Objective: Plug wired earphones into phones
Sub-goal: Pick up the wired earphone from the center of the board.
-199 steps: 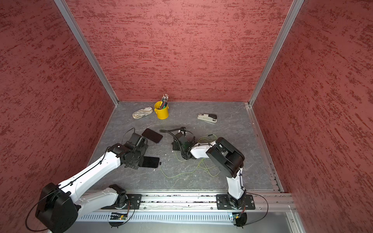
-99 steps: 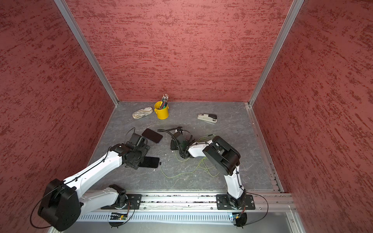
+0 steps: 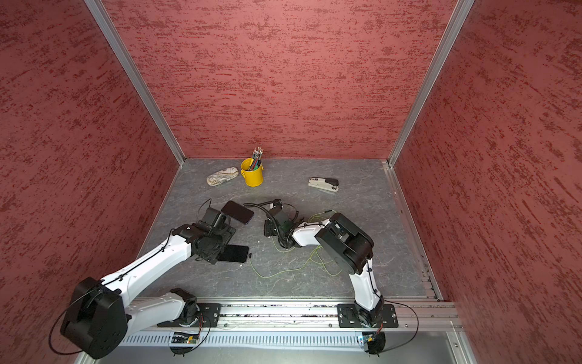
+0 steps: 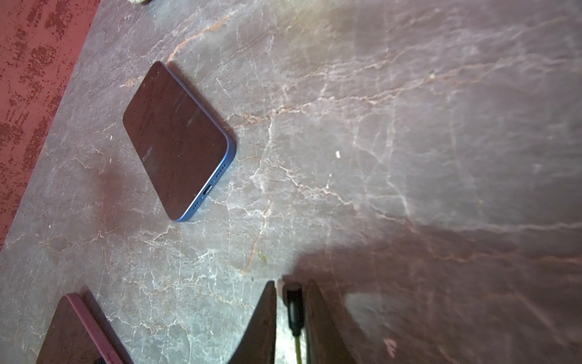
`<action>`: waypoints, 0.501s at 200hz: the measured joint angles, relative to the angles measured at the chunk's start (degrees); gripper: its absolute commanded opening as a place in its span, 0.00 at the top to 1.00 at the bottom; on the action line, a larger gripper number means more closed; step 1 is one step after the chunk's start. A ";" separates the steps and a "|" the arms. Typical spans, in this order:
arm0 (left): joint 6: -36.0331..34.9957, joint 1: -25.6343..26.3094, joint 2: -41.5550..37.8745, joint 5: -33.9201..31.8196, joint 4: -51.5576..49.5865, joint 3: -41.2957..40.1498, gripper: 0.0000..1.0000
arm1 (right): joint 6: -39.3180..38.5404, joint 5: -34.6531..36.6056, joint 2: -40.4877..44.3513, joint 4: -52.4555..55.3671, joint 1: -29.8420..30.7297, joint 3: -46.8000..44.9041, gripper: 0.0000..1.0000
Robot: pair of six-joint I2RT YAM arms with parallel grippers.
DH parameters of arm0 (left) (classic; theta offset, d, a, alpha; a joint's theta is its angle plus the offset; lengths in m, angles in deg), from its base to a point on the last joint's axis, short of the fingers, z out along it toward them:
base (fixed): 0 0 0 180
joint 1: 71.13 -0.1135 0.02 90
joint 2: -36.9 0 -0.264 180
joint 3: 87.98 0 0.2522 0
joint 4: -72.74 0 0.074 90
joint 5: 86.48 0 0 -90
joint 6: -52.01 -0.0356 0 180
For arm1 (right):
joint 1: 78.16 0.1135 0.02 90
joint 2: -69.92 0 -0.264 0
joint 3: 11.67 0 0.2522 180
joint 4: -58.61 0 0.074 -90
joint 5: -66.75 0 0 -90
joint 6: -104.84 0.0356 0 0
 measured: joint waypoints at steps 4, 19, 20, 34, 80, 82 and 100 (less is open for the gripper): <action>-0.17 0.00 0.02 0.09 0.02 0.00 0.00 | 0.00 0.00 0.00 -0.02 0.00 -0.02 0.83; -0.92 0.00 0.24 0.48 0.26 0.00 0.00 | 0.02 -0.02 0.00 -0.26 0.00 -0.07 0.87; -0.98 0.00 0.24 0.50 0.28 0.00 0.00 | 0.02 -0.02 0.00 -0.28 0.00 -0.07 0.87; -1.66 0.02 0.24 0.85 0.50 0.00 0.00 | 0.04 -0.11 0.00 -0.68 0.00 -0.09 0.88; -5.38 0.83 0.24 1.70 3.65 0.00 0.00 | 0.13 -0.92 0.39 -4.00 0.00 -2.25 0.92; -5.51 0.83 0.24 1.79 3.72 0.00 0.01 | 0.15 -0.98 0.46 -4.13 0.00 -2.36 0.92; -8.13 0.87 0.24 2.71 5.92 0.00 0.00 | 0.52 -1.73 1.38 -5.11 0.00 -3.43 0.93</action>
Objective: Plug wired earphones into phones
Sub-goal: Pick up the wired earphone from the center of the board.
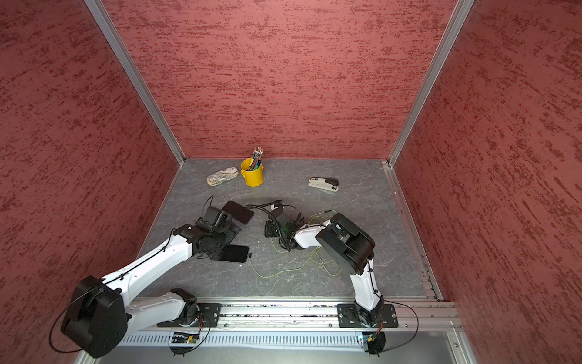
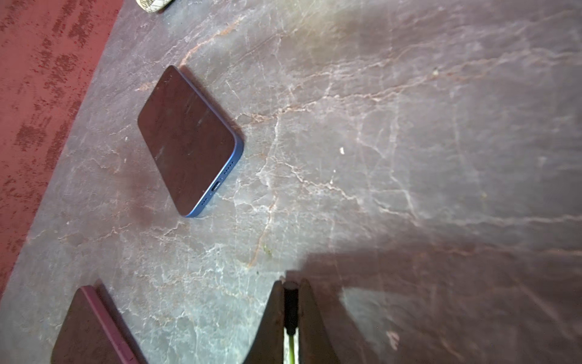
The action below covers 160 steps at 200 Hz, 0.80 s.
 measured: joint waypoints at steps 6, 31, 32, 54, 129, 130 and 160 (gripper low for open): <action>-1.09 0.00 0.00 0.50 1.07 0.00 0.00 | 0.22 -0.20 0.57 -0.31 0.00 -0.48 0.93; -6.69 0.61 -0.09 3.39 8.04 -0.72 0.00 | 1.53 -1.55 4.92 -2.99 0.02 -3.43 0.93; -6.84 0.66 -0.11 3.48 8.22 -0.76 0.00 | 1.55 -1.60 5.07 -3.06 0.04 -3.52 0.93; -11.54 3.43 -0.13 6.21 14.93 -1.95 0.08 | 2.43 -2.73 10.05 -5.68 0.02 -5.55 0.94; -22.38 14.21 0.11 7.32 31.76 -2.10 0.36 | 3.26 -3.96 24.02 -8.22 0.07 -9.20 0.94; -22.56 14.27 0.13 7.30 31.87 -2.10 0.37 | 3.26 -3.96 24.11 -8.22 0.07 -9.22 0.94; -24.55 16.55 1.11 5.03 35.08 -2.08 0.40 | 2.91 -2.73 27.65 -6.67 0.90 -9.31 0.94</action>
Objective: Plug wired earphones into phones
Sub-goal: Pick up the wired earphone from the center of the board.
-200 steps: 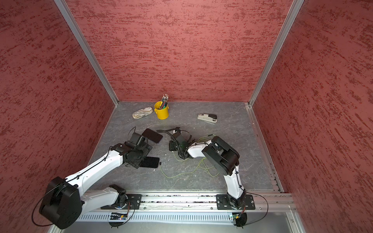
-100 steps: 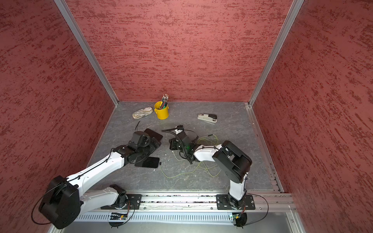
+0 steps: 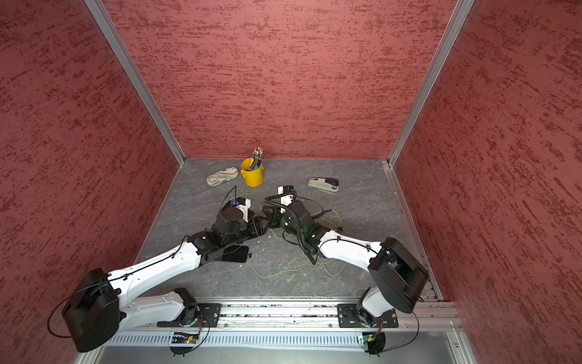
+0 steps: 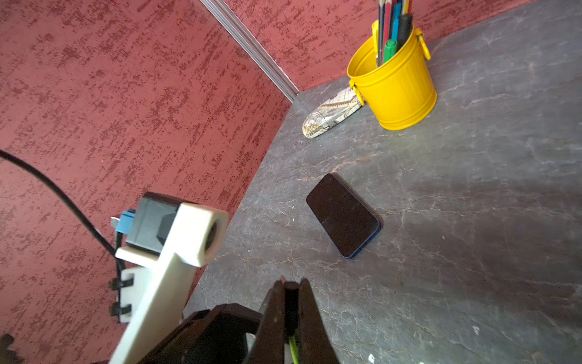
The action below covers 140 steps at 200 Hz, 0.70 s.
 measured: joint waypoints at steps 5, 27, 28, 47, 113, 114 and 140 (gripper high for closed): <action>-0.33 0.42 0.31 -0.42 0.48 0.00 0.42 | -0.13 0.22 0.37 0.28 0.20 0.00 0.94; -1.60 1.57 1.46 -2.08 1.95 0.46 0.53 | -0.22 0.79 1.20 1.36 0.70 0.00 0.94; -1.53 1.64 1.49 -2.19 2.10 0.52 0.54 | -0.22 0.81 1.22 1.38 0.72 0.00 0.94; -2.16 1.90 1.53 -3.37 3.21 0.70 0.72 | -0.20 1.36 1.68 1.81 0.87 -0.15 0.94; -6.64 2.36 -3.80 -2.75 7.98 -1.77 1.00 | -1.44 2.23 8.20 4.02 0.92 -2.12 0.69; -6.88 2.36 -4.02 -2.71 8.02 -1.86 1.00 | -1.51 2.21 8.37 4.07 0.92 -2.16 0.69; -11.02 2.32 -7.06 -0.96 8.81 -2.58 1.00 | -3.06 1.70 12.20 5.42 0.92 -3.04 0.61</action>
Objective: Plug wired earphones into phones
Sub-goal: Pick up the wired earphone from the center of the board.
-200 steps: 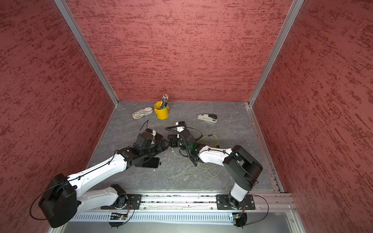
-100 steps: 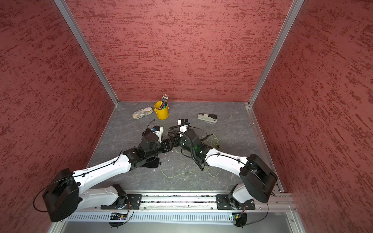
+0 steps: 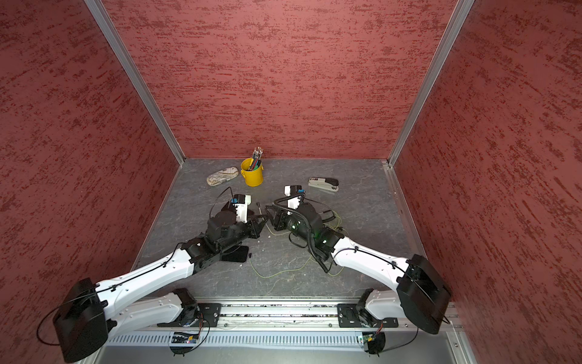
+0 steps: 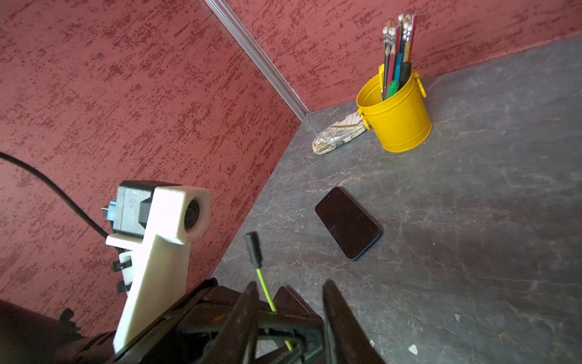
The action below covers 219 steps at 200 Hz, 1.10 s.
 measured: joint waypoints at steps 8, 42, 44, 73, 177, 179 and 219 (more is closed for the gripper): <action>-1.53 0.00 -0.72 0.85 0.26 0.00 1.00 | -0.44 -0.42 1.14 0.33 0.00 -0.07 0.61; -7.43 0.15 -2.16 5.18 0.33 0.04 1.00 | -1.92 -1.73 4.11 2.97 0.00 0.94 0.60; -7.82 0.20 -2.23 5.29 0.24 0.07 1.00 | -1.97 -1.75 4.13 3.37 0.00 1.11 0.60; -12.57 1.68 -2.97 6.99 -1.49 1.11 1.00 | -2.10 -2.73 4.13 7.50 0.11 3.21 0.60; -16.63 2.19 -3.54 8.24 -3.28 1.73 1.00 | -5.95 -0.44 9.05 12.35 2.69 3.69 0.69; -16.65 2.19 -3.54 8.26 -3.28 1.73 1.00 | -6.03 -0.42 9.31 12.33 2.69 3.69 0.69; -16.76 2.36 -3.45 9.05 -3.67 1.73 1.00 | -8.46 0.24 10.58 13.07 2.69 3.85 0.75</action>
